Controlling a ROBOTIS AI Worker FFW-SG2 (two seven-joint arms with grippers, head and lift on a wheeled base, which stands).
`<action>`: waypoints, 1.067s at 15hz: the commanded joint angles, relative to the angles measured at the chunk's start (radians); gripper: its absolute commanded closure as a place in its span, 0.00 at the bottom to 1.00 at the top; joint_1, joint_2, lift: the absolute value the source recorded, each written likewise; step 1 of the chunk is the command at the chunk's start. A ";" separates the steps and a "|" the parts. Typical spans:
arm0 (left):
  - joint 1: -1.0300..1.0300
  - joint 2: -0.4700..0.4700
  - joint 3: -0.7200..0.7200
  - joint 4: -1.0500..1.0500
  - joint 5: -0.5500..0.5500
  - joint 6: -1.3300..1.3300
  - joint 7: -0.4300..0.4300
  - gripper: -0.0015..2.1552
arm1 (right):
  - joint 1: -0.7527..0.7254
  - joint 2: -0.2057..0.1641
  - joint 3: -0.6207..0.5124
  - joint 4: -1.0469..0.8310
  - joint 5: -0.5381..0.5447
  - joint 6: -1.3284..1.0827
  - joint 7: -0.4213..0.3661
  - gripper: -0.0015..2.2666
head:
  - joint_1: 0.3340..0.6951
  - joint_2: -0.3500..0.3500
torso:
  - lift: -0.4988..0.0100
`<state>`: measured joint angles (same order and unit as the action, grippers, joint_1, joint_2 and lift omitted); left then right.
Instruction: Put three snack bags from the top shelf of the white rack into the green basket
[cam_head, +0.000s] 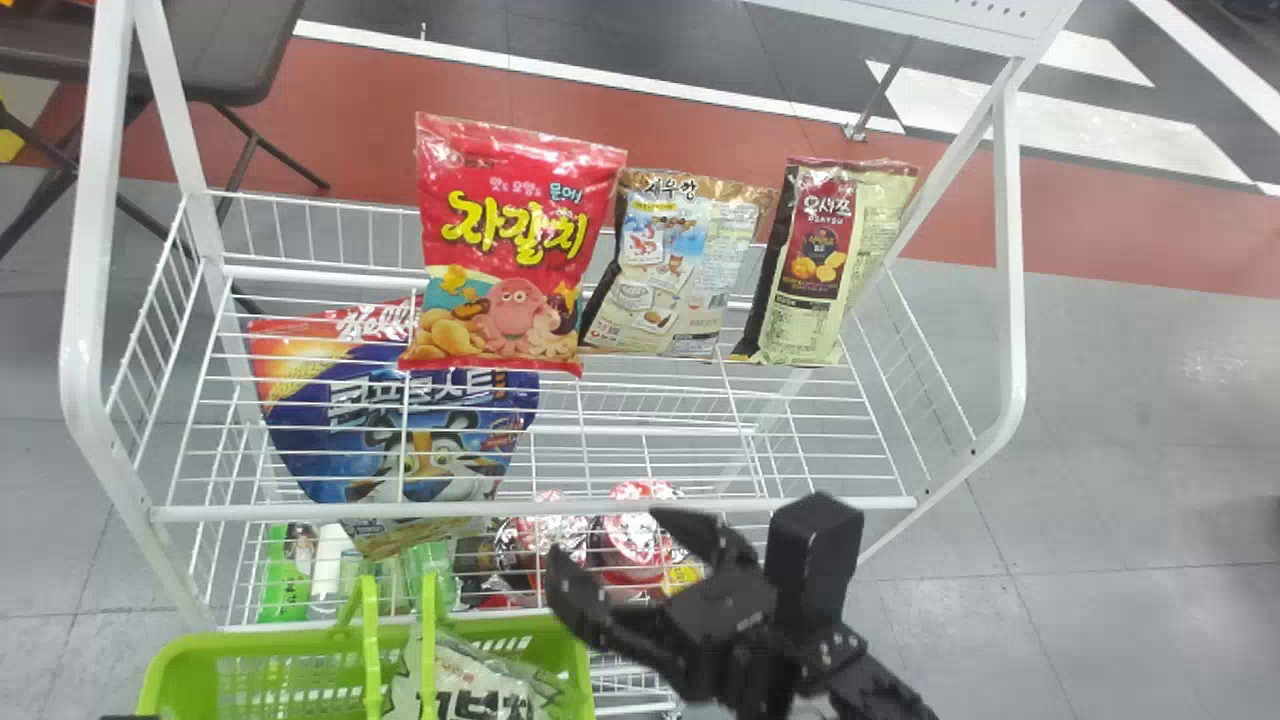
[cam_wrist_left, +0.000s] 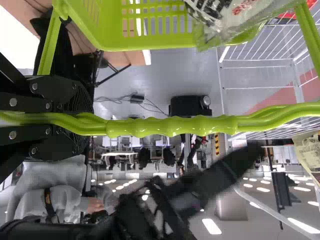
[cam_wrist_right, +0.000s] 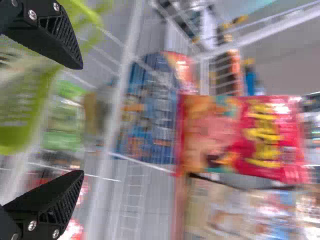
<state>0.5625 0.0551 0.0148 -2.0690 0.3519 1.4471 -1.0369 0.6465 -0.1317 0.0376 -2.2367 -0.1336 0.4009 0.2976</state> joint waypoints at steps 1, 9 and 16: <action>0.002 0.000 -0.001 0.001 -0.001 0.000 0.000 1.00 | -0.110 0.018 0.016 0.101 -0.006 -0.135 0.000 0.03 | 1.00 0.03 | 0.98; 0.000 0.002 -0.013 0.004 -0.016 0.013 0.008 1.00 | -0.478 0.070 0.153 0.465 0.023 -0.242 -0.129 0.04 | 1.00 0.22 | 0.98; -0.012 0.006 -0.016 0.015 -0.014 0.013 0.011 1.00 | -0.633 0.115 0.209 0.572 0.104 -0.159 -0.161 0.69 | 1.00 0.37 | 0.98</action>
<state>0.5519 0.0600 -0.0014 -2.0542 0.3363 1.4605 -1.0261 0.0266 -0.0196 0.2459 -1.6668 -0.0347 0.2002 0.1365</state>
